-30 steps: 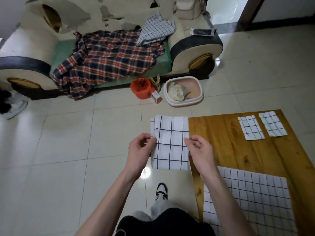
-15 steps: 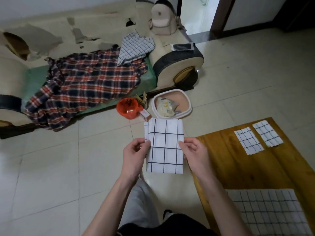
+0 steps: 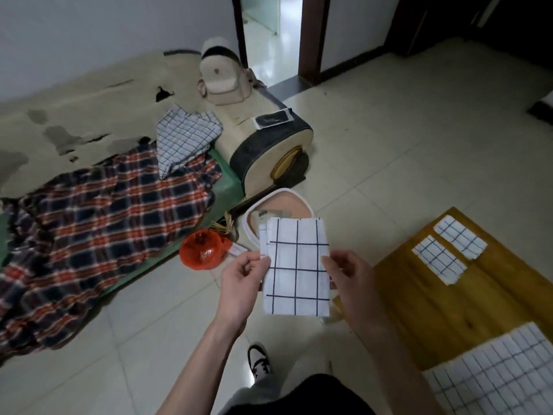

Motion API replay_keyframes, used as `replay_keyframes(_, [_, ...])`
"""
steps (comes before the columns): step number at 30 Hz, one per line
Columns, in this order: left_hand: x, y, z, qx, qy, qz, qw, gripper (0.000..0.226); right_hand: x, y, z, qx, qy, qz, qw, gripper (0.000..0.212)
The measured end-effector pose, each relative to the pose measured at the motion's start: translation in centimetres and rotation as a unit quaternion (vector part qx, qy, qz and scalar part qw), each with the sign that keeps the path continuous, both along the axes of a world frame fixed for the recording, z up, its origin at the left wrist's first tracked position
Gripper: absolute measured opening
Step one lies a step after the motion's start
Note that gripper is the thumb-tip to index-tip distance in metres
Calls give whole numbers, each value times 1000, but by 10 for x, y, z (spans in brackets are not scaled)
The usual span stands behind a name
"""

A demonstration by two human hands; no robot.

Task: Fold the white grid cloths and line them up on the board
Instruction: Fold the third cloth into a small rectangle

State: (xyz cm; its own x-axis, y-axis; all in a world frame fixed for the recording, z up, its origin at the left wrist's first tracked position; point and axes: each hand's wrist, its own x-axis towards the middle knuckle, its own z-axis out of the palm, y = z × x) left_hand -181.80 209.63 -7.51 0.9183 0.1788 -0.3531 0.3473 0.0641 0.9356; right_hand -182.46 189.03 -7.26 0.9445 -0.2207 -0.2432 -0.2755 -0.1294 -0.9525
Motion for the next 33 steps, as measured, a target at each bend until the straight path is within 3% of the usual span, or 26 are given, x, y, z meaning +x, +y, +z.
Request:
replay_keyframes(6, [55,0,2,-9,-1,-33,999,19,36,5,5,3,-18,-55,998,7])
replay_keyframes(9, [89,-11,2,-12,7,-72,997,8,55,-3,-1,-8,-14,-84,996,9])
replay_keyframes(16, [169,-56,-4,12,-2,-188,982,16,100,-38,-11,-11,-1,-161,987,6])
replay_keyframes(23, [258,-121,-13,53,-3,-313,948,47,152,-88,-20,-22,13,-255,967,16])
replay_keyframes(33, [325,-229,-3,107,-24,-407,907,20,181,-164,-39,39,28,-353,934,9])
